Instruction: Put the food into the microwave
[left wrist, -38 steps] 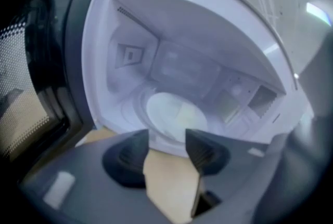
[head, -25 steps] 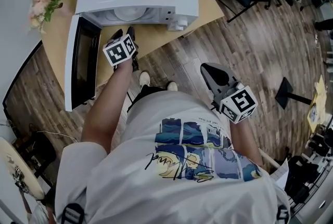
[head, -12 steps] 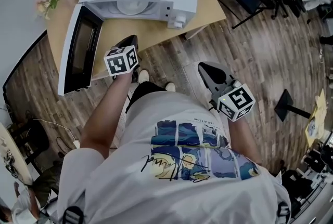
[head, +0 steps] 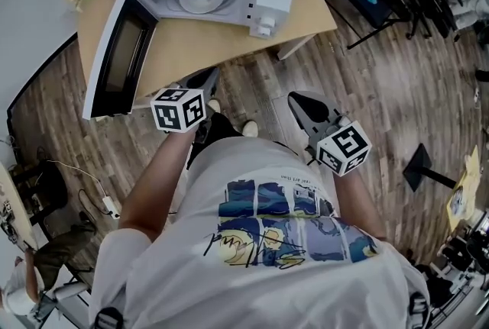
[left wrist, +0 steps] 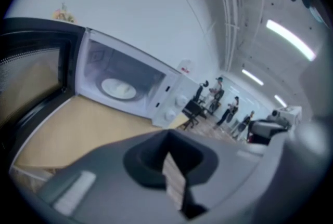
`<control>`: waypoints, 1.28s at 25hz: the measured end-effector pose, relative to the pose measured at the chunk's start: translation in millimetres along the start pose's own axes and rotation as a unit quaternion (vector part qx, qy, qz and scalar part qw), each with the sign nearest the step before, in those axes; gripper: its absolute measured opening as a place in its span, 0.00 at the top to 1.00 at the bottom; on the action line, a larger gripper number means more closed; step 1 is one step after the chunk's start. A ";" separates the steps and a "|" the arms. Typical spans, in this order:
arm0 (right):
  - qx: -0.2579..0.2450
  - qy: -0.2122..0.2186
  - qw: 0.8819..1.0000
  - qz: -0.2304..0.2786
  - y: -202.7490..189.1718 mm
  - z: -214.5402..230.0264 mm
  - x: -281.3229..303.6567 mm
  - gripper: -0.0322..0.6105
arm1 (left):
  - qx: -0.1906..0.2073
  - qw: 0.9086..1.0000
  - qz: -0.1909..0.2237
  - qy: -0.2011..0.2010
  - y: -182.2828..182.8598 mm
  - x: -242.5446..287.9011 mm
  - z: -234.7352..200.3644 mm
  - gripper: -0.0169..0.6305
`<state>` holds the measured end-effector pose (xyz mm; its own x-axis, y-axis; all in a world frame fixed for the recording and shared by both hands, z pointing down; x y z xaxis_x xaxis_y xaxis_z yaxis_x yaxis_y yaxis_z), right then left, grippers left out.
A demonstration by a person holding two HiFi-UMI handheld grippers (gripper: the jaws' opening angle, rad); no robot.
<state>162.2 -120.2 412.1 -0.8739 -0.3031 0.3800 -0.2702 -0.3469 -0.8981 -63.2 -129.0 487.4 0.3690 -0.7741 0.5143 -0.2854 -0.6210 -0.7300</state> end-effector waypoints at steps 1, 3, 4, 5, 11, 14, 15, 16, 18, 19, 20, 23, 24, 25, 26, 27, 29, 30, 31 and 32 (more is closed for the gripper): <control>0.000 0.002 1.000 0.001 -0.3 -0.7 -0.9 0.94 | 0.004 1.000 -0.002 -0.006 -1.0 -3.5 5.0 0.96; 0.001 0.005 1.000 0.001 -1.7 -1.3 -2.3 0.94 | 0.018 1.000 -0.008 -0.015 -2.2 -8.5 13.8 0.96; 0.001 0.006 1.000 0.000 -2.6 -1.5 -2.8 0.94 | 0.024 0.999 -0.010 -0.019 -3.0 -10.1 17.5 0.96; 0.000 0.008 1.000 -0.002 -3.3 -1.9 -3.2 0.94 | 0.027 0.999 -0.012 -0.021 -3.9 -11.4 20.4 0.96; -0.002 0.019 1.000 -0.005 -8.7 -3.6 -3.9 0.94 | 0.031 0.999 -0.019 -0.024 -10.4 -16.9 32.0 0.96; 0.002 0.026 1.000 -0.005 -13.3 -4.5 -3.1 0.94 | 0.034 0.999 -0.024 -0.024 -12.9 -22.6 37.3 0.96; 0.003 0.030 1.000 -0.005 -15.0 -4.7 -1.7 0.94 | 0.035 0.999 -0.024 -0.023 -12.8 -25.0 38.0 0.96; 0.003 0.034 0.999 -0.005 -17.0 -4.9 0.3 0.94 | 0.035 0.999 -0.024 -0.021 -12.5 -27.8 38.1 0.96; 0.003 0.043 0.999 -0.007 -22.3 -5.9 5.3 0.94 | 0.036 0.999 -0.025 -0.013 -12.6 -34.0 37.1 0.96; 0.002 0.048 0.999 -0.010 -25.3 -6.7 7.8 0.94 | 0.036 0.999 -0.026 -0.010 -13.1 -36.9 36.6 0.96; 0.000 0.051 0.999 -0.013 -27.9 -7.7 10.2 0.94 | 0.035 0.999 -0.027 -0.008 -13.7 -39.5 36.2 0.96; -0.011 0.055 0.998 -0.019 -29.1 -13.9 17.3 0.94 | 0.036 0.999 -0.027 -0.011 -13.7 -46.7 34.1 0.96; -0.015 0.055 0.998 -0.019 -26.9 -16.8 19.8 0.94 | 0.038 0.999 -0.027 -0.013 -12.6 -49.4 32.5 0.96; -0.018 0.054 0.998 -0.017 -23.9 -19.7 22.2 0.94 | 0.039 0.999 -0.025 -0.016 -11.0 -52.0 30.4 0.96; -0.022 0.052 0.998 -0.015 -20.5 -22.4 24.4 0.94 | 0.040 0.999 -0.023 -0.020 -8.9 -54.5 28.3 0.96; -0.025 0.050 0.998 -0.014 -17.3 -24.8 26.6 0.94 | 0.040 0.999 -0.020 -0.024 -6.4 -56.9 26.1 0.96; -0.032 0.044 0.998 -0.015 -11.6 -28.8 32.8 0.94 | 0.042 0.998 -0.013 -0.033 0.0 -62.9 21.5 0.96; -0.035 0.041 0.998 -0.016 -8.7 -30.8 37.4 0.94 | 0.045 0.998 -0.010 -0.037 4.1 -67.1 18.5 0.96; -0.038 0.037 0.998 -0.017 -5.6 -33.0 43.0 0.94 | 0.047 0.998 -0.007 -0.042 8.5 -72.4 14.7 0.96; -0.039 0.034 0.998 -0.018 -2.1 -35.7 49.5 0.94 | 0.048 0.998 -0.004 -0.046 13.0 -78.8 10.2 0.96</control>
<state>105.1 -102.9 424.9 -0.8877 -0.2294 0.3992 -0.3309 -0.2850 -0.8996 -86.9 -74.7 432.8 0.4515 -0.7519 0.4804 -0.1973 -0.6092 -0.7681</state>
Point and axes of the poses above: the fingertips, and each gripper's own axes: x forward along the fingers, z to its right, y out of its top, the point moved 4 cm from there along -x, backward along the fingers, and after that the axes turned 2 degrees about y, right-handed, at the moved point
